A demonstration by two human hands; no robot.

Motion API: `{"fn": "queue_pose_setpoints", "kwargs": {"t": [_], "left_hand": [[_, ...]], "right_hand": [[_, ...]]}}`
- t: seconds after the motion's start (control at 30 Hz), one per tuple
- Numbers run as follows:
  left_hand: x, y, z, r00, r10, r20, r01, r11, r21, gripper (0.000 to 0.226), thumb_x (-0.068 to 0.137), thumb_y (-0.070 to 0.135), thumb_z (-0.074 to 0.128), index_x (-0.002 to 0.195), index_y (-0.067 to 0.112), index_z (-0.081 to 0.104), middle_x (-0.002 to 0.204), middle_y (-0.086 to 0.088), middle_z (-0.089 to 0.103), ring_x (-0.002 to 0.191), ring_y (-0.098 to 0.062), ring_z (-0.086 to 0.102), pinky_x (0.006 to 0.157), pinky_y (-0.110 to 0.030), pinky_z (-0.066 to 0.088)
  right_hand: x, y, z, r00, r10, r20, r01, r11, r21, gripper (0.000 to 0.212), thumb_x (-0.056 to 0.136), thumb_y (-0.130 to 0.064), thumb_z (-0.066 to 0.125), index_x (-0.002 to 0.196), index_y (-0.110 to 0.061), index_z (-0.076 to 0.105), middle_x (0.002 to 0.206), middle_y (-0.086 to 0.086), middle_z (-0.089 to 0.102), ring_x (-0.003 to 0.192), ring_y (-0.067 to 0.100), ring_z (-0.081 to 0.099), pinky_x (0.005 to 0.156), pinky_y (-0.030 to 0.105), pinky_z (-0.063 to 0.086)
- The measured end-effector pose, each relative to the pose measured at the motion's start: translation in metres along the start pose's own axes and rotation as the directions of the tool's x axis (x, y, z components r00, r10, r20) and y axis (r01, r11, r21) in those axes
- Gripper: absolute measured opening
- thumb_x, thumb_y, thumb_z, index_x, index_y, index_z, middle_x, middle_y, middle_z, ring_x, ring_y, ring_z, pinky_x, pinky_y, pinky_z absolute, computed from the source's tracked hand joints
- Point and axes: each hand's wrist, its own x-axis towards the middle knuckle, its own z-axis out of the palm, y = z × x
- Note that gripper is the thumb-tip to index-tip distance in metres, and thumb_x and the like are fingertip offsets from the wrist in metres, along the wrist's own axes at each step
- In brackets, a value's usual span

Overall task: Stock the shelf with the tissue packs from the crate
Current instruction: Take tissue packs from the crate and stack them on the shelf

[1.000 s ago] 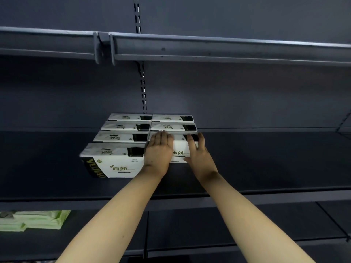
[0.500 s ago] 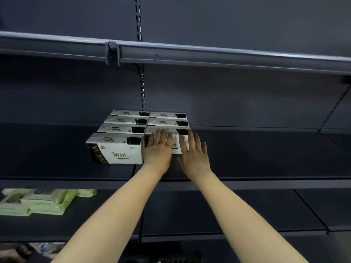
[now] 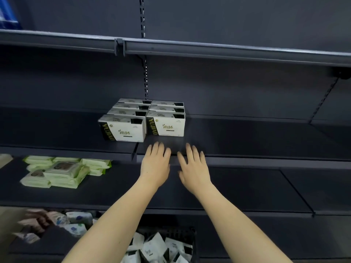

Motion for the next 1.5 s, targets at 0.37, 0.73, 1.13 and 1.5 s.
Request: {"fn": "queue_pose_setpoints", "kwargs": {"t": [0.37, 0.73, 1.13, 1.5], "left_hand": [[-0.059, 0.026, 0.037, 0.999, -0.016, 0.046, 0.017, 0.999, -0.037, 0.066, 0.036, 0.023, 0.091, 0.096, 0.007, 0.069, 0.098, -0.013, 0.065, 0.088, -0.029, 0.064, 0.070, -0.037, 0.054], [-0.130, 0.057, 0.110, 0.981, -0.012, 0.194, 0.042, 0.987, -0.153, 0.059, 0.033, 0.016, 0.092, 0.087, 0.008, 0.070, 0.083, -0.009, 0.064, 0.072, -0.026, 0.062, 0.057, -0.034, 0.051], [-0.222, 0.077, 0.203, 0.888, -0.063, 0.455, 0.167, 0.967, -0.192, 0.054, 0.035, 0.019, 0.091, 0.083, 0.008, 0.068, 0.083, -0.011, 0.064, 0.078, -0.030, 0.065, 0.061, -0.034, 0.053], [-0.269, 0.073, 0.269, 0.596, 0.001, 0.803, 0.229, 0.958, -0.171, 0.084, 0.086, 0.064, 0.047, 0.148, 0.017, 0.015, 0.158, -0.010, 0.005, 0.145, -0.030, 0.005, 0.115, -0.041, 0.010]], "right_hand": [[-0.064, -0.001, 0.027, 0.994, -0.039, 0.103, 0.036, 0.999, 0.033, 0.077, 0.048, -0.036, 0.090, 0.117, -0.011, 0.066, 0.132, 0.025, 0.051, 0.115, 0.039, 0.055, 0.089, 0.052, 0.048], [-0.127, -0.018, 0.098, 0.945, -0.091, 0.314, 0.067, 0.994, 0.087, 0.076, 0.045, -0.034, 0.090, 0.114, -0.012, 0.067, 0.134, 0.023, 0.050, 0.114, 0.037, 0.057, 0.088, 0.052, 0.048], [-0.203, -0.043, 0.182, 0.728, -0.226, 0.648, 0.182, 0.974, 0.135, 0.065, 0.099, -0.033, 0.041, 0.150, -0.017, 0.005, 0.155, 0.018, -0.017, 0.144, 0.035, -0.002, 0.115, 0.050, 0.007], [-0.241, -0.084, 0.267, 0.600, -0.262, 0.756, 0.216, 0.963, 0.163, 0.071, 0.095, -0.028, 0.050, 0.149, -0.016, 0.005, 0.154, 0.021, -0.012, 0.142, 0.038, 0.003, 0.115, 0.048, 0.012]]}}
